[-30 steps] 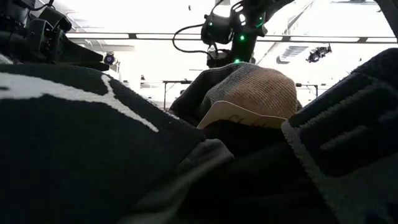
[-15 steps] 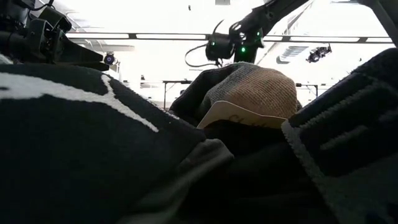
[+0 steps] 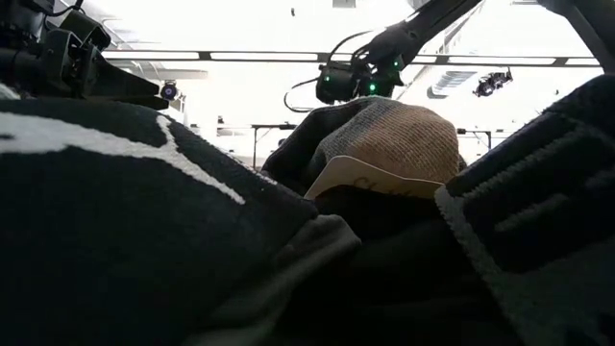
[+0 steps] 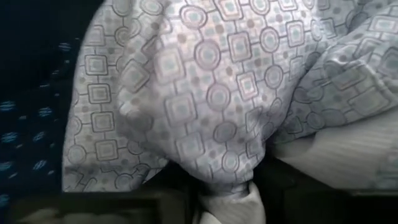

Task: Pick & Place Cloths
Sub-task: Put the light blue shirt into the blue laundry bin, then put the black boxer shorts into the transparent bin

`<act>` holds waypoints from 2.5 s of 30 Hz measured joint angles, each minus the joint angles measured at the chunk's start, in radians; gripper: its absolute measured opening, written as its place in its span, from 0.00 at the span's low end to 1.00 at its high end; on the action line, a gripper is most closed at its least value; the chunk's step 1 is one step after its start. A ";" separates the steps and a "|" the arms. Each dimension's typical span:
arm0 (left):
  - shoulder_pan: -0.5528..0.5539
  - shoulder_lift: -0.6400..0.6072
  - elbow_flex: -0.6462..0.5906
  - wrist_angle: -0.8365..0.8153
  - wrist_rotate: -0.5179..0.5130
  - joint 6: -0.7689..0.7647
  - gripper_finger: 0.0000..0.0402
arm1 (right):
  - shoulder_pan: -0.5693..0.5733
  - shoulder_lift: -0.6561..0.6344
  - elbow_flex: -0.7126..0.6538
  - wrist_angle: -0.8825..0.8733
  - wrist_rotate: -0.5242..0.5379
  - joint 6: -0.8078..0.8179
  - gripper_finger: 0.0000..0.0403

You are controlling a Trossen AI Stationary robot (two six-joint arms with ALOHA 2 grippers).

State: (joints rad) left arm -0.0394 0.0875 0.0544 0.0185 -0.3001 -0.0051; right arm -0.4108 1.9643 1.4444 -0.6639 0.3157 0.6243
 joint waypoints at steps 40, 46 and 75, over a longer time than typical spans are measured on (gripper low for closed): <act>0.000 0.000 0.000 -0.003 0.000 0.000 0.76 | 0.068 -0.270 -0.152 -0.120 0.258 0.163 0.02; 0.000 0.000 0.000 -0.003 0.000 0.000 0.76 | 0.047 -0.270 -0.248 0.044 0.158 0.129 0.01; 0.000 0.000 0.000 -0.028 0.000 0.000 0.76 | 0.290 -0.475 -0.277 0.096 0.262 -0.137 0.54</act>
State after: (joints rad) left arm -0.0395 0.0875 0.0544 -0.0097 -0.3000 -0.0051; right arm -0.1209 1.4889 1.1679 -0.5677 0.5777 0.4869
